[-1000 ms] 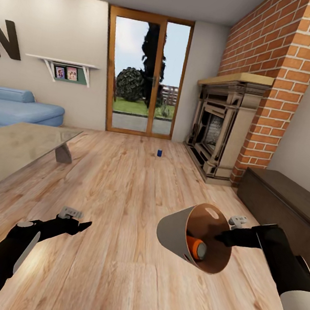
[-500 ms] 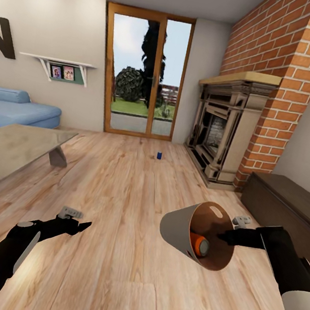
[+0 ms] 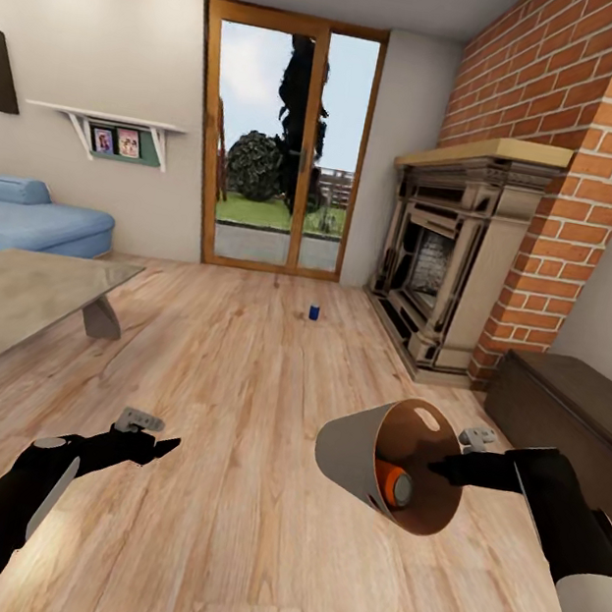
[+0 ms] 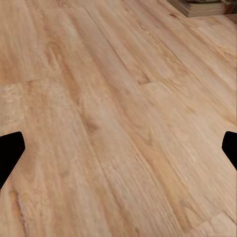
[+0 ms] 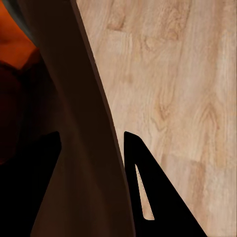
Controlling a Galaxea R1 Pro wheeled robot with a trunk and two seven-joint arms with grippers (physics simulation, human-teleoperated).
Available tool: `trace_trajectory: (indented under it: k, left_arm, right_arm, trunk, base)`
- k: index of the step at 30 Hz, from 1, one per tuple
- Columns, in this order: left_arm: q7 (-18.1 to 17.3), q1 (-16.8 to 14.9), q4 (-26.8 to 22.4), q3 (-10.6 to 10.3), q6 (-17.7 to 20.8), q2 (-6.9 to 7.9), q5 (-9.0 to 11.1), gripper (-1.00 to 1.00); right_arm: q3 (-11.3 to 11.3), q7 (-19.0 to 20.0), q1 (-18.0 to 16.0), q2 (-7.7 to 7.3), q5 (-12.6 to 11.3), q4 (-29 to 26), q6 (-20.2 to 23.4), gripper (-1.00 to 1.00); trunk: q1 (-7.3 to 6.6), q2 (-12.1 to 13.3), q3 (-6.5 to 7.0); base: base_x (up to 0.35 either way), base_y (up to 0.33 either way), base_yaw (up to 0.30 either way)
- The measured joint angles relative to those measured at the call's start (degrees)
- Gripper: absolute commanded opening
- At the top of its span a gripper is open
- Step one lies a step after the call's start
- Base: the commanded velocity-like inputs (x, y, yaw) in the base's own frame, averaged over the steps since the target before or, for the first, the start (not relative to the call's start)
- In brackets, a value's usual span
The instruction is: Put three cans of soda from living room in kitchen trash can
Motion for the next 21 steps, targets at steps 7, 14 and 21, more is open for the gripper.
trace_trajectory:
  k: [7,14,21]
  left_arm:
    - [0.5,0.07,0.02,-0.07,-0.64,-0.08,-0.05,1.0]
    - [0.67,0.46,0.98,-0.09,-5.24,-0.09,-0.39,1.0]
    - [0.7,0.68,2.6,-0.09,-7.66,-0.08,-0.44,1.0]
  right_arm:
    - [-0.03,0.16,0.1,0.07,-0.08,-0.08,-0.35,-1.0]
    - [-0.15,0.36,0.49,-0.18,-1.59,-0.15,-4.82,-1.0]
    - [-0.92,0.43,0.89,-0.27,-2.06,-0.7,-10.83,-1.0]
  trunk:
    - [0.0,0.0,0.0]
    - [0.0,0.0,0.0]
    - [0.0,0.0,0.0]
  base:
    - [0.223,0.0,0.0]
    - [0.187,0.0,0.0]
    - [0.158,0.0,0.0]
